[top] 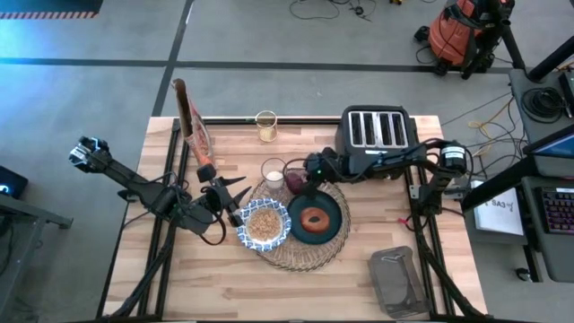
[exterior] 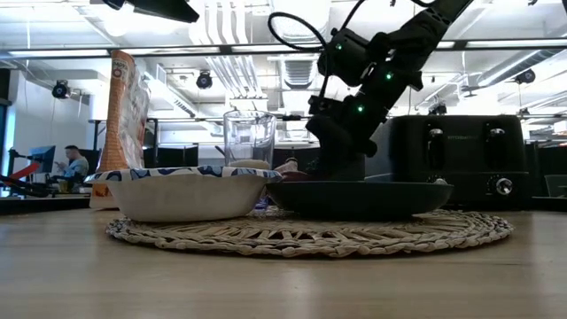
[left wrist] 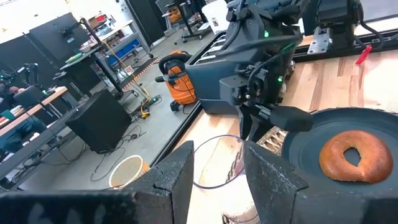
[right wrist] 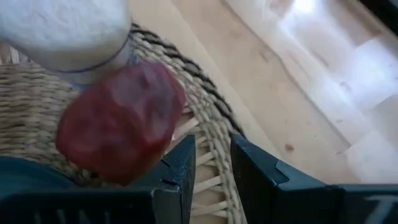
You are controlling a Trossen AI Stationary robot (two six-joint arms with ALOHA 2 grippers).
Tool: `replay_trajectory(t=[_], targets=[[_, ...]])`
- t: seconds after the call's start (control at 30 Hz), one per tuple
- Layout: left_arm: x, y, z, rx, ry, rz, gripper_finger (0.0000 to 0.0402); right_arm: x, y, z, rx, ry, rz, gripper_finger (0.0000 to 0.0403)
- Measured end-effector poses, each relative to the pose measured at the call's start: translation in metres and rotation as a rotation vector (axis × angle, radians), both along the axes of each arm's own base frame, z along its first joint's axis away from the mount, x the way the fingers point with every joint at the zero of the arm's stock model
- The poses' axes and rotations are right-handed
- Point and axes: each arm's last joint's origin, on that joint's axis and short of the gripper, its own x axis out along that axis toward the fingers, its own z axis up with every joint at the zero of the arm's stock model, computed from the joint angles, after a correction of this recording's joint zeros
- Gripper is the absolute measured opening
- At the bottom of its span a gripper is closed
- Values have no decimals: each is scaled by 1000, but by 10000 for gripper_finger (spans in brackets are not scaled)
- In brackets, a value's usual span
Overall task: Arrange a breakfast setting
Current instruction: Put the violet spoon to the left of the brown placemat
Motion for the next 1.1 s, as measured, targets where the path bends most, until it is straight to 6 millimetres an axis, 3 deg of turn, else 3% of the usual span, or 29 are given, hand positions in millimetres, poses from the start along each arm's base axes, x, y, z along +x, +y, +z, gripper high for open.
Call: replay_trajectory(t=[0.33, 0.5, 0.63, 0.87, 1.1], targets=[[0, 0, 0, 4, -2, 5, 123, -12, -9, 39, -126, -73, -9, 91], [2, 8, 3, 42, -36, 118, 123, -21, -17, 56, -147, -122, -31, 91], [5, 19, 4, 79, -6, 158, 123, -27, -22, 68, -167, -151, -43, 91], [16, 45, 18, 20, 139, -6, 123, -38, -22, 86, -194, -172, -36, 91], [12, 80, 33, 8, 283, 86, 123, -55, -19, 105, -216, -180, -29, 91]])
